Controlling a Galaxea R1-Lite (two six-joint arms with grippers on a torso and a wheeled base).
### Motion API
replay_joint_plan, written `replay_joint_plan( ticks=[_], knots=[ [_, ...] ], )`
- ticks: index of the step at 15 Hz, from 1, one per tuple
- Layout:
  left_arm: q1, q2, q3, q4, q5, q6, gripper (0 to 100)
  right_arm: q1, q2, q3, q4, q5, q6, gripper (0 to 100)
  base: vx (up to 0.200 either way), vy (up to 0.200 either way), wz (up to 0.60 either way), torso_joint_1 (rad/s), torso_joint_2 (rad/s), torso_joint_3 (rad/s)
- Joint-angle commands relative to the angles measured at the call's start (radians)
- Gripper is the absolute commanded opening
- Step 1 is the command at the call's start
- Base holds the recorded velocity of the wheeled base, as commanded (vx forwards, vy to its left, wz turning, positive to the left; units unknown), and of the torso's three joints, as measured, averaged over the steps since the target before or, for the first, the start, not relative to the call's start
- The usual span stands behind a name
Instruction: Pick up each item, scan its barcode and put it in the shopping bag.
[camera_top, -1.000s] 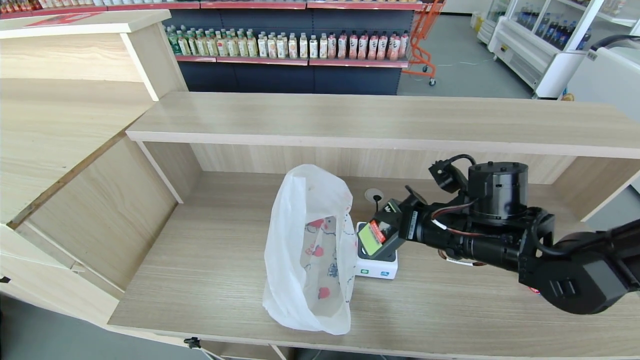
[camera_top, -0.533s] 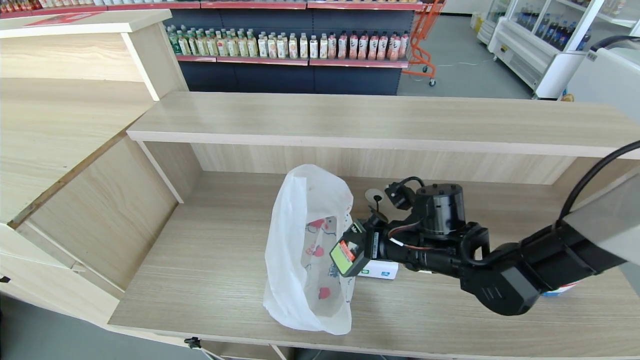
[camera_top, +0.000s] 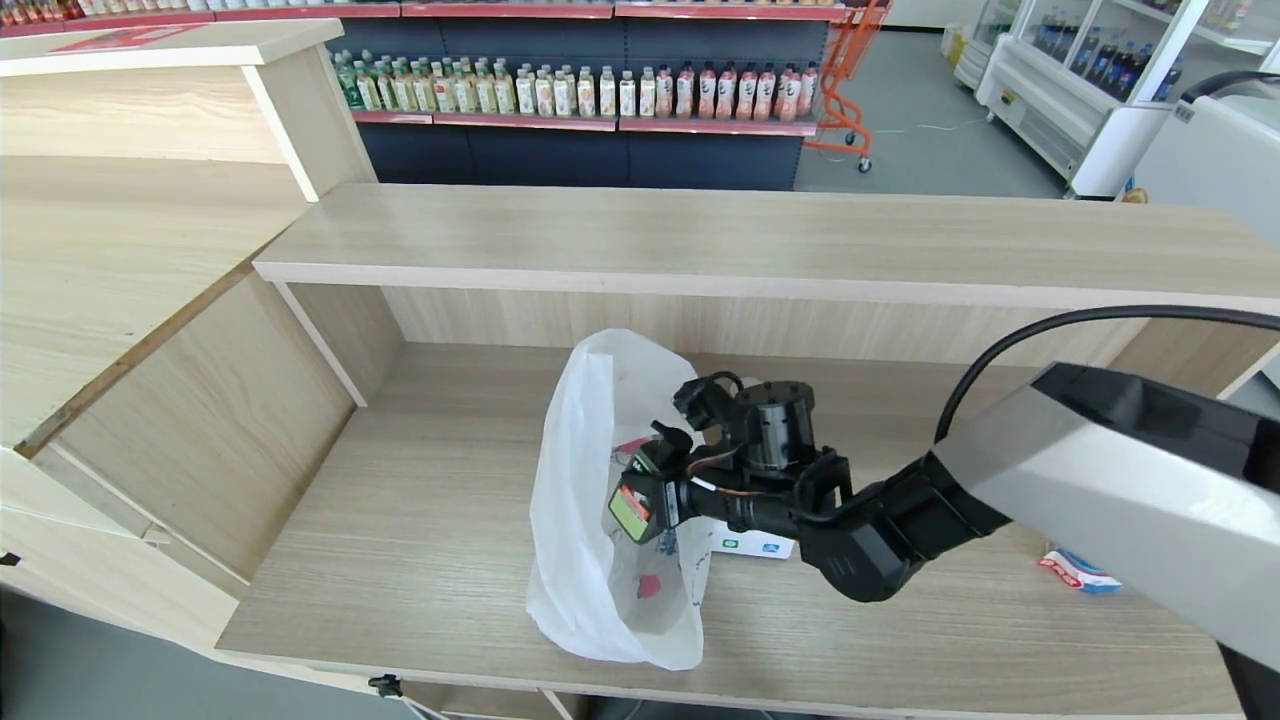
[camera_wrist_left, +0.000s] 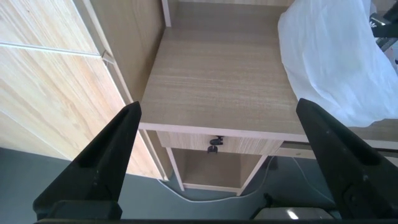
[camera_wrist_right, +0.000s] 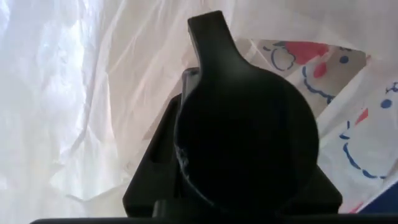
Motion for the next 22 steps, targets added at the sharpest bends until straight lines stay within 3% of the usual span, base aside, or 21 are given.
replay_joint_plan(
  ticks=[1,3,4,8,12,16,22],
  knots=[
    [0.000,0.000,0.000,0.000,0.000,0.000,100,0.013,0.074,-0.044,-0.001,0.002,-0.071,0,0.000,0.000,0.00,0.000,0.00,0.000],
    [0.000,0.000,0.000,0.000,0.000,0.000,100,0.010,0.095,-0.046,-0.005,0.002,-0.176,0,0.000,0.000,0.00,0.000,0.00,0.000],
    [0.000,0.000,0.000,0.000,0.000,0.000,100,0.009,0.098,-0.046,-0.009,0.002,-0.203,100,0.000,0.000,0.00,0.000,0.00,0.000],
    [0.000,0.000,0.000,0.000,0.000,0.000,100,0.006,0.081,-0.044,-0.039,0.005,-0.153,100,0.000,0.000,0.00,0.000,0.00,0.000],
    [0.000,0.000,0.000,0.000,0.000,0.000,100,-0.025,0.008,-0.024,-0.041,-0.001,0.186,100,0.000,0.000,0.00,0.000,0.00,0.000],
    [0.000,0.000,0.000,0.000,0.000,0.000,100,-0.086,-0.069,0.011,-0.042,0.000,0.431,100,0.000,0.000,0.00,0.000,0.00,0.000],
    [0.000,0.000,0.000,0.000,0.000,0.000,100,-0.115,-0.161,0.016,-0.033,0.008,0.614,100,0.000,0.000,0.00,0.000,0.00,0.000]
  ],
)
